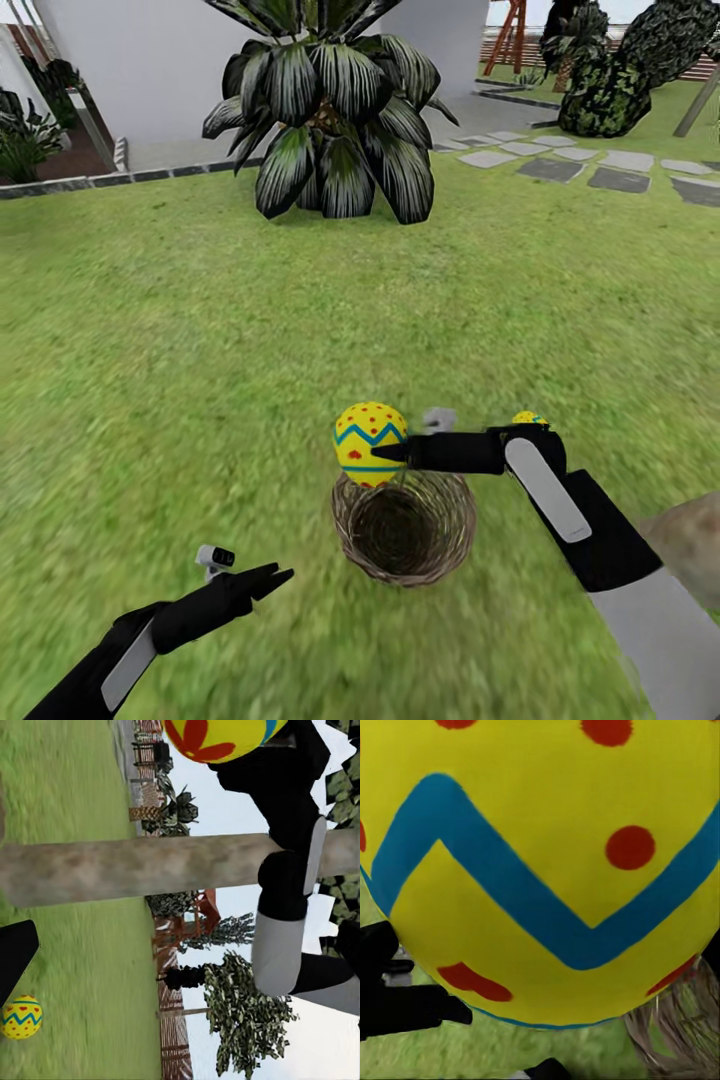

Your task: Take the three Easter eggs out of the wicker basket on the lawn in the garden, then place them on the lawn next to a single tree (choose any tree) so that all three eggs are next to the same tree and none are left in the basket.

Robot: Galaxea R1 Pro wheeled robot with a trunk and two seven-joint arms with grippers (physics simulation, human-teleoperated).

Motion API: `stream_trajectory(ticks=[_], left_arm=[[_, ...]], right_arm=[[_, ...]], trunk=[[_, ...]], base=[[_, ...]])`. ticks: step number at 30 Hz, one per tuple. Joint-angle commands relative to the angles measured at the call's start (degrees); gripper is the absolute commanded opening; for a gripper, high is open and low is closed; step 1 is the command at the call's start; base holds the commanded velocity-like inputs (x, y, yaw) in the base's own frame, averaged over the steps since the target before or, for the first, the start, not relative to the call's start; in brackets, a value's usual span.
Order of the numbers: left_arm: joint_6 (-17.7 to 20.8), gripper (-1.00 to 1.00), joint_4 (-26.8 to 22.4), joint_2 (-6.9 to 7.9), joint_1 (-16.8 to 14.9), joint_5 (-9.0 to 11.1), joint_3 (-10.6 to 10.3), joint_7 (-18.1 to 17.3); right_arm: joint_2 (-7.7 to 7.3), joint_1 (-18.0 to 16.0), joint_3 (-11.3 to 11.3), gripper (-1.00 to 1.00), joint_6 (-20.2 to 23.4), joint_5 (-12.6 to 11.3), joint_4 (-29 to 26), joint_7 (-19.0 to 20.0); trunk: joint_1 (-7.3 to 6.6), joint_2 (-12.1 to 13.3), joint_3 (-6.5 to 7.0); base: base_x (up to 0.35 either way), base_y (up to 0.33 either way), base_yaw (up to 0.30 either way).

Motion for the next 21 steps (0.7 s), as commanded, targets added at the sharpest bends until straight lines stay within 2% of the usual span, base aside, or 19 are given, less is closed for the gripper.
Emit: stream_trajectory(ticks=[1,3,5,7,9,12,13,15,21], left_arm=[[0.6,1.0,0.0,0.26,0.0,0.4,-0.1,-0.1],[0.6,1.0,0.0,0.66,0.0,0.4,0.1,-0.1],[0.6,1.0,-0.1,1.12,0.0,0.4,0.2,-0.1],[0.6,1.0,-0.1,1.54,-0.1,0.5,0.3,-0.1],[0.6,1.0,-0.2,2.26,-0.1,0.5,0.4,-0.3],[0.6,1.0,-0.5,2.31,-0.1,0.5,0.3,-0.4],[0.6,1.0,-0.5,2.14,0.0,0.5,0.3,-0.4],[0.6,1.0,-0.6,1.77,0.0,0.2,0.0,-0.3],[0.5,1.0,-0.6,1.45,0.0,0.1,-0.4,-0.3]], right_arm=[[-1.0,0.0,0.0,-1.0,0.1,0.5,0.1,3.9],[-2.23,0.3,0.0,-1.0,0.1,0.5,0.1,8.3],[-3.15,0.8,0.0,-1.0,0.1,0.4,0.2,9.9],[-5.13,2.1,0.0,-1.0,0.1,0.3,0.4,10.6],[-5.82,2.9,-0.4,-1.0,0.1,0.4,0.5,12.7],[-5.99,5.6,-5.7,-1.0,0.1,0.8,1.5,15.3],[-6.0,6.3,-6.4,-1.0,0.1,0.9,1.6,15.5],[-6.01,7.7,-7.0,-1.0,0.1,1.2,1.7,15.6],[-5.95,9.4,-7.1,-1.0,0.1,1.3,1.7,15.6]], trunk=[[0.0,0.0,0.06],[0.0,0.0,0.24],[0.0,0.0,0.43],[0.0,0.0,0.61],[0.0,0.0,0.8],[0.0,0.0,1.08],[0.0,0.0,1.17],[0.0,0.0,1.36],[0.0,0.0,1.91]], base=[[0.0,0.0,0.0],[0.0,0.0,0.0],[0.0,0.0,0.0],[0.0,0.0,0.0],[0.0,0.0,0.0],[0.0,0.0,0.0],[0.0,0.0,0.0],[0.0,0.0,0.0],[0.0,0.0,0.0]])
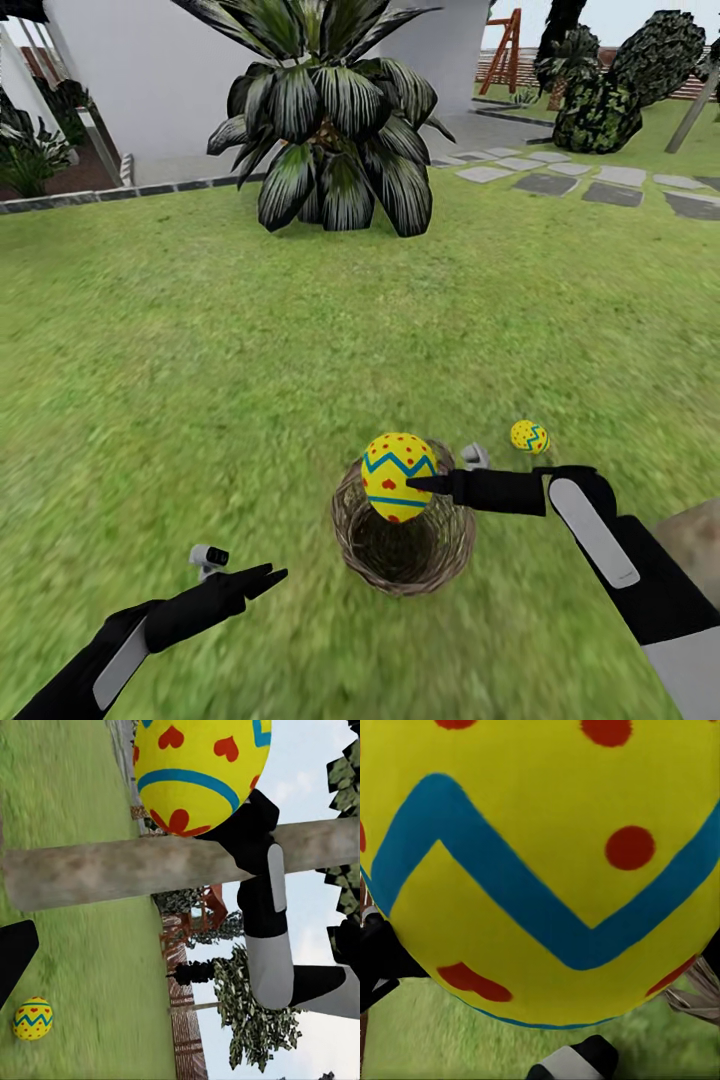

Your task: Take the three Easter eggs out of the wicker basket on the lawn in the garden, then place them on the lawn next to a single tree (choose any tree) so that all three eggs are next to the same tree and none are left in the basket.

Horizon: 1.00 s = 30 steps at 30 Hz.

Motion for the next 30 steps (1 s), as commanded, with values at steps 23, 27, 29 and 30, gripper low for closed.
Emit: stream_trajectory(ticks=[23,27,29,30], left_arm=[[-0.4,1.0,0.4,-0.07,0.0,0.4,-0.4,0.1],[-0.5,1.0,0.3,-0.11,0.0,0.4,-0.4,0.1],[-0.5,1.0,0.3,-0.44,0.0,0.4,-0.5,0.2],[-0.5,1.0,0.3,-0.74,0.0,0.4,-0.6,0.2]], right_arm=[[0.03,0.8,0.1,-1.0,-2.2,1.0,0.0,0.4],[0.08,0.8,0.1,-1.0,-2.3,1.0,0.0,0.4],[0.09,0.8,0.1,-1.0,-2.3,1.1,0.0,0.4],[0.09,0.8,0.1,-1.0,-2.3,1.1,0.0,0.4]], trunk=[[-0.88,1.6,2.77],[-1.76,3.2,3.8],[-2.2,4.0,4.32],[-2.42,4.4,4.58]], base=[[0.0,0.0,0.0],[0.0,0.0,0.0],[0.0,0.0,0.0],[0.0,0.0,0.0]])
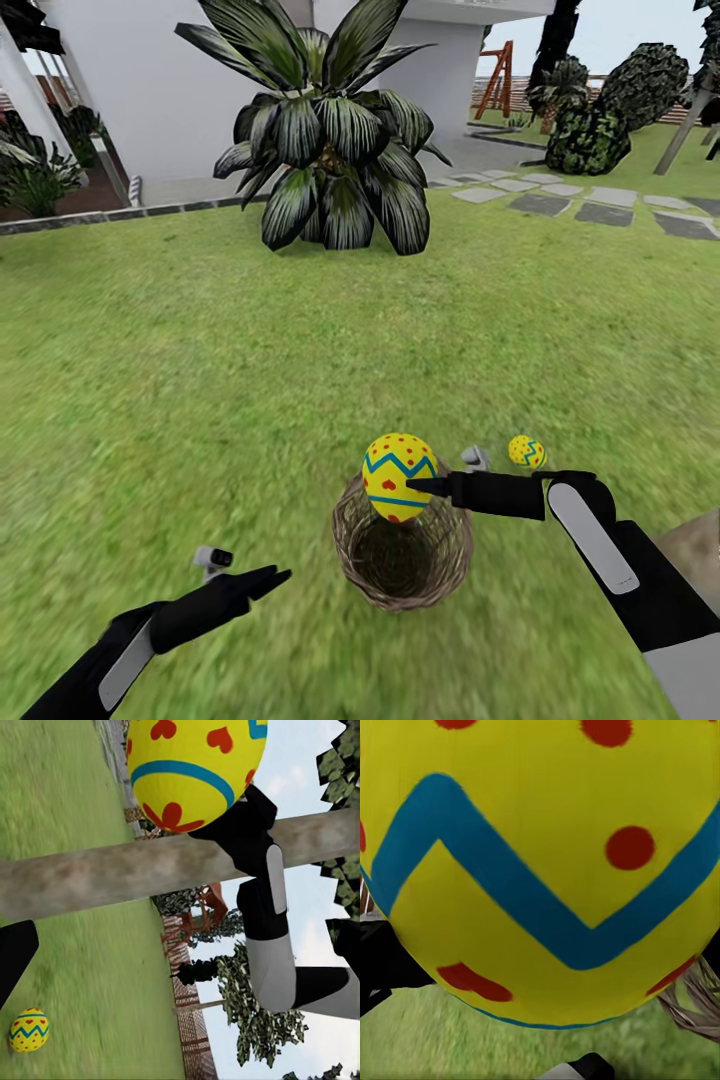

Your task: Take the three Easter eggs out of the wicker basket on the lawn in the garden, then place them on the lawn next to a single tree (choose any tree) so that all three eggs are next to the same tree and none are left in the basket.

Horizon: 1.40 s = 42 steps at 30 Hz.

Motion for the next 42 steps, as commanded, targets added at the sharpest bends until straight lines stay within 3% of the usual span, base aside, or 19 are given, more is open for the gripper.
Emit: stream_trajectory(ticks=[1,18,42], left_arm=[[0.6,1.0,0.1,-0.18,-0.1,0.4,-0.3,-0.1],[0.6,1.0,0.2,-0.35,0.0,0.4,-0.3,-0.3],[0.6,1.0,0.2,-0.35,0.0,0.4,-0.3,-0.2]], right_arm=[[-0.04,0.0,0.0,-1.0,0.1,0.4,0.0,0.6],[0.13,0.1,0.1,-1.0,-1.6,2.4,0.1,0.6],[0.32,0.8,0.2,-1.0,-1.8,2.9,0.1,0.5]], trunk=[[-0.01,0.0,0.06],[-0.01,0.0,1.63],[-0.01,0.0,3.83]], base=[[0.0,0.0,0.0],[0.0,0.0,0.0],[0.0,0.0,0.0]])
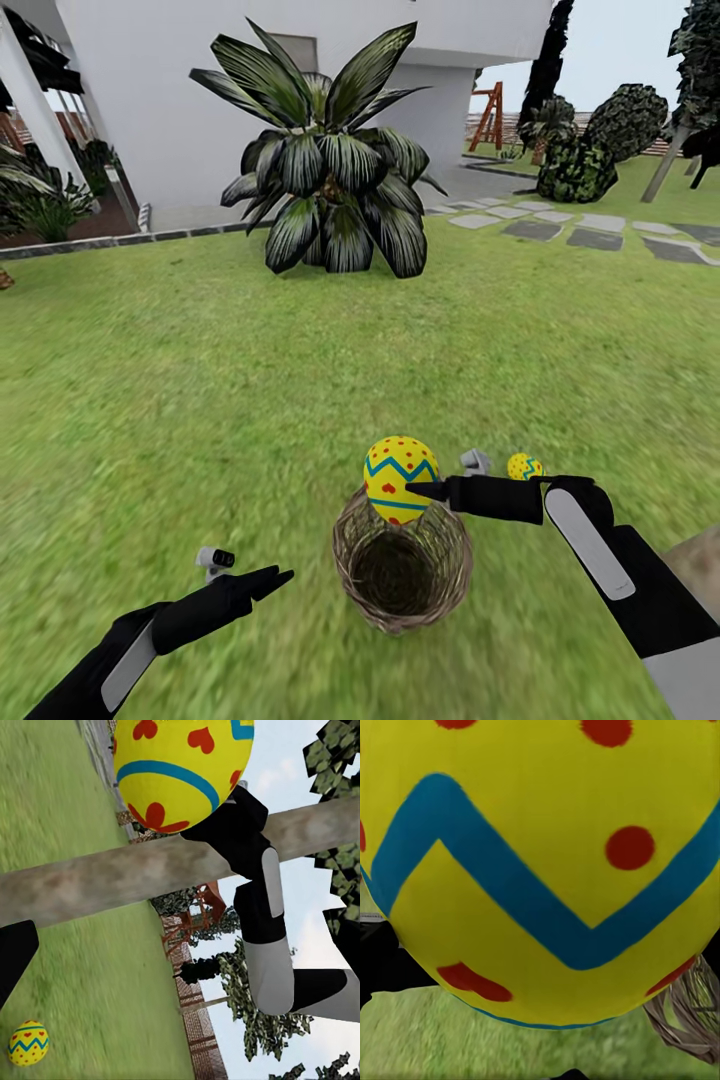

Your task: Take the three Easter eggs out of the wicker basket on the lawn in the garden, then place them on the lawn next to a single tree (choose any tree) so that all three eggs are next to the same tree and none are left in the basket.

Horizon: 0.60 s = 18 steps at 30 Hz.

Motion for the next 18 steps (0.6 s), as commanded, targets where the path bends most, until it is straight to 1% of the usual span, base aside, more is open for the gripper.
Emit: stream_trajectory(ticks=[1,5,6,10,16,18], left_arm=[[0.6,1.0,0.0,0.08,0.0,0.4,-0.3,-0.1],[0.6,1.0,0.0,0.08,-0.1,0.4,-0.3,-0.1],[0.6,1.0,0.0,0.07,0.0,0.4,-0.4,0.0],[0.6,1.0,0.0,0.04,0.0,0.4,-0.4,0.0],[0.6,1.0,0.0,-0.01,0.0,0.4,-0.4,0.1],[0.6,1.0,0.0,-0.01,0.0,0.4,-0.4,0.2]], right_arm=[[-0.03,0.0,0.0,-1.0,0.1,0.3,0.0,0.5],[-0.02,0.0,0.0,-1.0,0.1,0.3,0.0,0.5],[-0.03,0.0,0.0,-1.0,0.1,0.3,0.0,0.4],[0.05,0.0,0.0,-1.0,0.1,0.3,0.0,0.4],[0.03,0.0,0.0,-1.0,0.0,0.3,-0.1,0.4],[-0.02,0.0,0.0,-1.0,-1.2,0.3,-0.1,0.4]], trunk=[[0.0,0.0,-0.01],[0.0,0.0,0.01],[0.0,0.0,0.05],[0.0,0.0,0.3],[0.0,0.0,0.69],[0.0,0.0,0.86]], base=[[0.0,0.0,0.0],[0.0,0.0,0.0],[-0.092,0.0,-0.162],[-0.304,0.039,-0.221],[-0.311,0.132,-0.218],[-0.194,0.039,-0.102]])
